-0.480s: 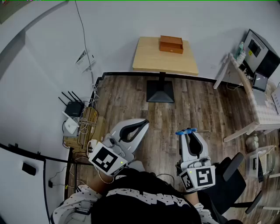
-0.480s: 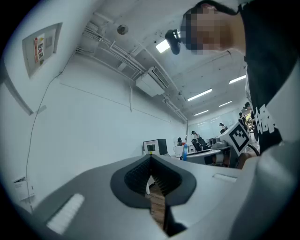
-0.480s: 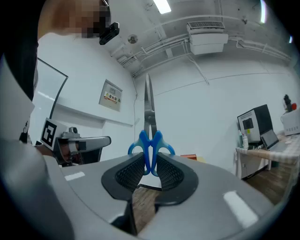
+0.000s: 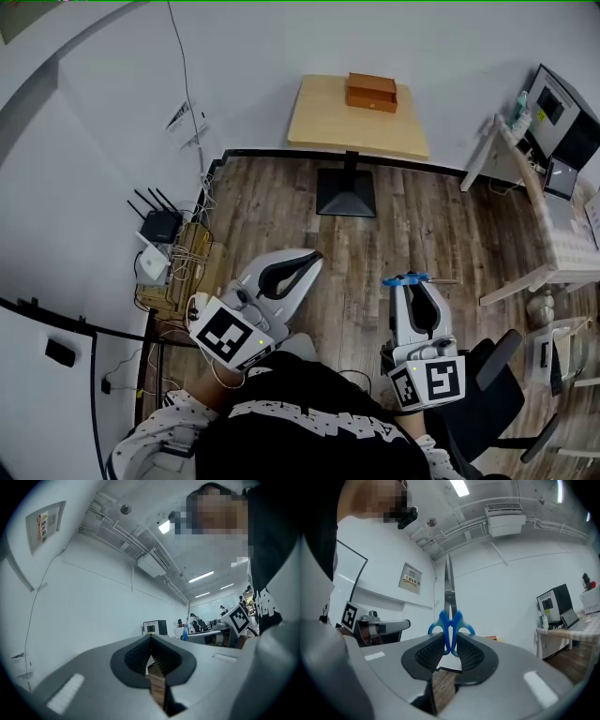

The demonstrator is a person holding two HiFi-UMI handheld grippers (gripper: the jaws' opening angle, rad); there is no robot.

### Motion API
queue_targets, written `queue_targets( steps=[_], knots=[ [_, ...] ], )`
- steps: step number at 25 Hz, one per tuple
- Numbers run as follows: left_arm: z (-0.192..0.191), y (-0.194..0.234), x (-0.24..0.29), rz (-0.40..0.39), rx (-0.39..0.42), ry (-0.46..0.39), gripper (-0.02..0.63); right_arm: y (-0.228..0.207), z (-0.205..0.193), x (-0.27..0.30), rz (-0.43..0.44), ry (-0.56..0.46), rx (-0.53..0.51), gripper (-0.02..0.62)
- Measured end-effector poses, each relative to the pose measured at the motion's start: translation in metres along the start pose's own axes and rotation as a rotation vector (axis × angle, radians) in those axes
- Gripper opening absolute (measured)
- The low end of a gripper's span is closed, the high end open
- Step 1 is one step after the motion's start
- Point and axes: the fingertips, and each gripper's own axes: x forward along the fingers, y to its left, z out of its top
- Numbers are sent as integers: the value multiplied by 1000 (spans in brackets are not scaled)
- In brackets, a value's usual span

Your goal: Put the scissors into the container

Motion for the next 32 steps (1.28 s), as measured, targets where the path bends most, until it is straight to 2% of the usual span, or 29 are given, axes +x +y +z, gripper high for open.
queue_targets(
  steps=[6, 14, 20, 32],
  knots=[
    [-6, 1, 1, 8, 7, 10, 0, -2, -2, 3, 2, 2, 5, 95],
    [-26, 15, 18, -14, -47, 24, 0, -14, -10, 19, -12, 24, 23, 95],
    [-35, 43, 56, -80, -119, -10, 0, -33, -5, 47, -71, 30, -26, 95],
    [-48, 105, 125, -182, -109, -22, 0, -67, -1, 117, -149, 58, -50, 95]
  ],
)
